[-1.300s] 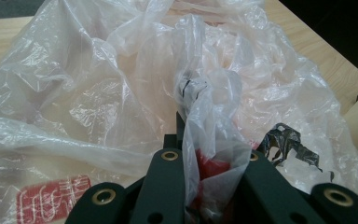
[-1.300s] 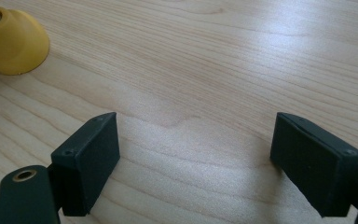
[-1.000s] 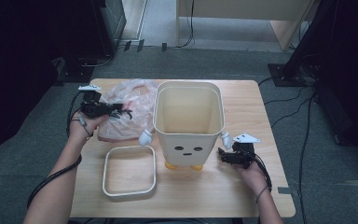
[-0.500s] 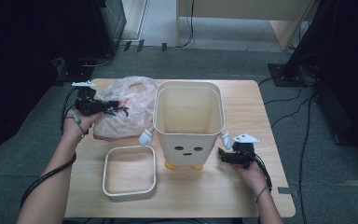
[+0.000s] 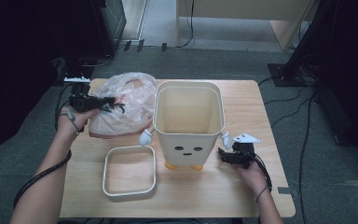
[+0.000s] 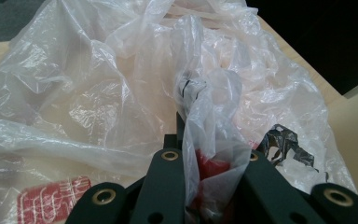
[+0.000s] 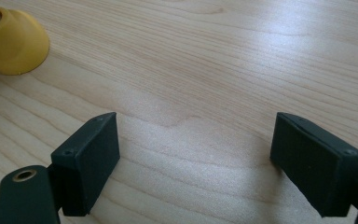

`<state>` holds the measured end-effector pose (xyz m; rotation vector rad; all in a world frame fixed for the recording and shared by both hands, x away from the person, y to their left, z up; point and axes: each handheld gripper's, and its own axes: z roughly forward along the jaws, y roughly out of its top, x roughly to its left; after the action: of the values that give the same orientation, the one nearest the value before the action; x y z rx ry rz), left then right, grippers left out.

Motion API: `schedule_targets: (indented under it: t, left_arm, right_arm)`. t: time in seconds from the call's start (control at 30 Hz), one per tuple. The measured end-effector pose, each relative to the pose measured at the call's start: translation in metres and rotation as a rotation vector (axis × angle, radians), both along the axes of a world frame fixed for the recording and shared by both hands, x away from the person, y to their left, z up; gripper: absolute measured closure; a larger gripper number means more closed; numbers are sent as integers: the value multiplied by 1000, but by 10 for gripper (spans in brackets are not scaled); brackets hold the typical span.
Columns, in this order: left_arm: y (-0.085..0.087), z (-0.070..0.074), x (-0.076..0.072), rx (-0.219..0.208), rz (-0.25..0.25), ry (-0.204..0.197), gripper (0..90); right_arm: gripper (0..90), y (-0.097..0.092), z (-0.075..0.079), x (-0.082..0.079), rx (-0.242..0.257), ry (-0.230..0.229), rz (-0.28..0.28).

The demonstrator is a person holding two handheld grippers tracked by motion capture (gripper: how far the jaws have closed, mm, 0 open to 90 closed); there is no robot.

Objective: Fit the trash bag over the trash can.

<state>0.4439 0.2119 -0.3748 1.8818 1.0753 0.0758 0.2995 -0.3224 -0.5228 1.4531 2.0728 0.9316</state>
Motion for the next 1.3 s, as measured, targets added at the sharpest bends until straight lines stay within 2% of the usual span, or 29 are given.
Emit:
schedule_targets:
  t: [0.27, 0.43, 0.6, 0.83, 0.9, 0.93, 1.03, 1.3]
  left_arm:
    - [2, 17, -2, 3, -4, -7, 876]
    - [7, 29, -5, -18, -1, -7, 876]
    - [13, 46, -7, -51, -4, -14, 876]
    - [13, 63, -11, -64, -19, -30, 876]
    - [13, 70, -12, -75, -22, -33, 876]
    - [14, 75, -12, -94, -27, -27, 876]
    - [12, 81, -13, -84, -35, -36, 876]
    - [9, 107, -19, -113, -57, -43, 876]
  right_arm:
    - [153, 0, 0, 0, 1, 0, -1]
    - [153, 0, 0, 0, 1, 0, -1]
    - [153, 0, 0, 0, 1, 0, -1]
    - [153, 0, 0, 0, 1, 0, -1]
    - [153, 0, 0, 0, 1, 0, -1]
    - [153, 0, 0, 0, 1, 0, -1]
    - [153, 0, 0, 0, 1, 1, 0]
    - [153, 0, 0, -1, 1, 1, 0]
